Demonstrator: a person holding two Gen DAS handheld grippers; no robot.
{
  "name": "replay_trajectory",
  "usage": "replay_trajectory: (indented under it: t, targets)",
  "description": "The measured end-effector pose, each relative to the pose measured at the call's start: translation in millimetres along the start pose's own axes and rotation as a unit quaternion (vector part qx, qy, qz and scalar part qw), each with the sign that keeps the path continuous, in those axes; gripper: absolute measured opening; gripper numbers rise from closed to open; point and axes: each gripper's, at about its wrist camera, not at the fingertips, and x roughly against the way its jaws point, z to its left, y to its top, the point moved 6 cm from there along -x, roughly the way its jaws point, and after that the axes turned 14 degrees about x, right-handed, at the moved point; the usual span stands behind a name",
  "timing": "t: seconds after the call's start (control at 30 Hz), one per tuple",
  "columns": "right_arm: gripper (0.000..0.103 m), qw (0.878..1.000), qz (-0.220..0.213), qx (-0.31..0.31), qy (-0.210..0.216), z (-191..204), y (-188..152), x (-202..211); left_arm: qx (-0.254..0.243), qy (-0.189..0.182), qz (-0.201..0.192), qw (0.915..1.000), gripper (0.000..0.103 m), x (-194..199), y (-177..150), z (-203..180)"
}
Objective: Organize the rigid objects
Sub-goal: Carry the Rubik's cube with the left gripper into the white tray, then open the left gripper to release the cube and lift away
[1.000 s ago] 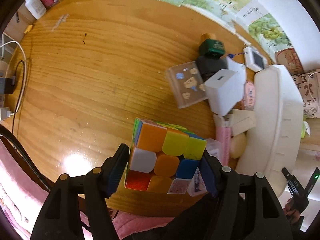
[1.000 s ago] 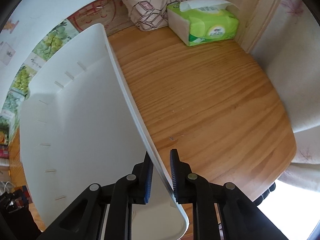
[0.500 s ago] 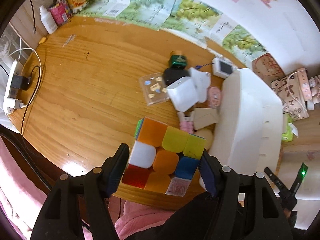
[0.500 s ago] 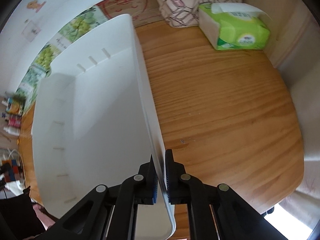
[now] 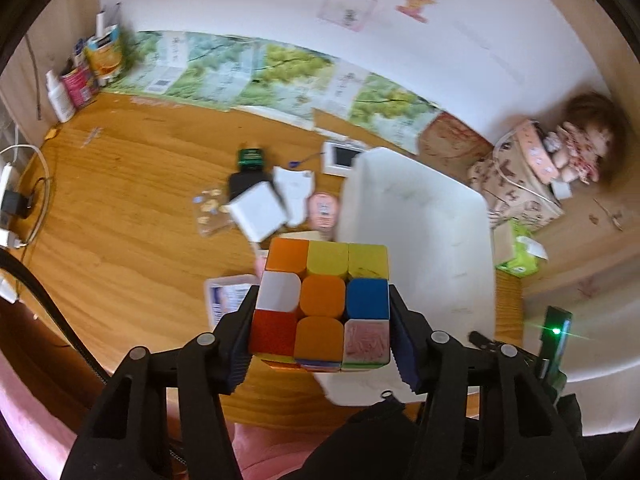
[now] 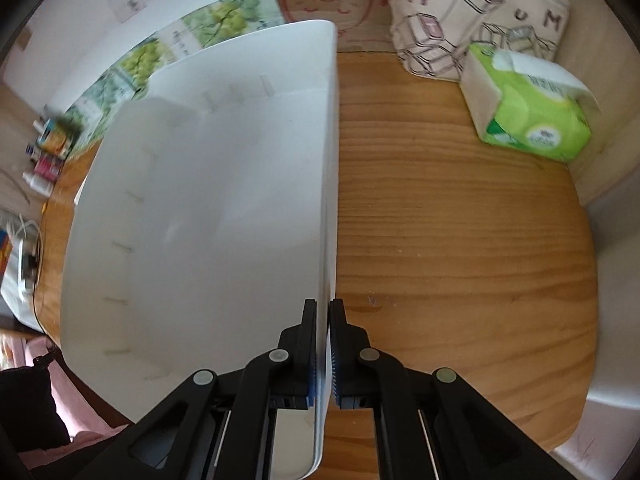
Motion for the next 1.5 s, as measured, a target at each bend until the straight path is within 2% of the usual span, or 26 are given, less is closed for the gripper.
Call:
replay_trajectory:
  t: [0.37, 0.6, 0.9, 1.07, 1.17, 1.27, 1.37, 1.5]
  targets:
    - [0.009, 0.997, 0.009, 0.070, 0.005, 4.2, 3.6, -1.6, -0.021, -0.031, 0.038, 0.9986, 0.061, -43.0, -39.7, -57.2]
    - [0.011, 0.994, 0.015, 0.106, 0.004, 8.5, 4.2, -2.4, -0.013, -0.025, 0.074, 0.9968, 0.061, -79.9, -61.5, -75.1]
    - [0.014, 0.990, 0.015, 0.140, 0.011, 12.3, 4.2, -3.4, -0.002, -0.024, 0.086, 0.9960, 0.060, -101.6, -76.2, -88.7]
    - [0.014, 0.988, 0.018, 0.152, 0.009, 13.3, 5.1, -3.6, -0.013, -0.021, 0.067, 0.9975, 0.063, -100.3, -79.3, -92.2]
    - [0.014, 0.988, 0.020, 0.152, 0.009, 13.3, 5.5, -4.1, -0.013, -0.041, 0.048, 0.9979, 0.067, -93.8, -77.6, -95.4]
    - [0.014, 0.989, 0.022, 0.143, 0.012, 11.5, 5.5, -4.2, -0.020, -0.065, 0.005, 0.9976, 0.079, -76.2, -69.7, -100.6]
    - [0.014, 0.990, 0.024, 0.135, 0.013, 10.6, 6.0, -4.6, -0.019, -0.078, -0.040, 0.9960, 0.080, -60.3, -60.0, -101.9]
    - [0.013, 0.992, 0.029, 0.118, 0.011, 8.8, 6.0, -6.3, -0.016, -0.089, -0.073, 0.9932, 0.082, -44.5, -48.0, -94.6]
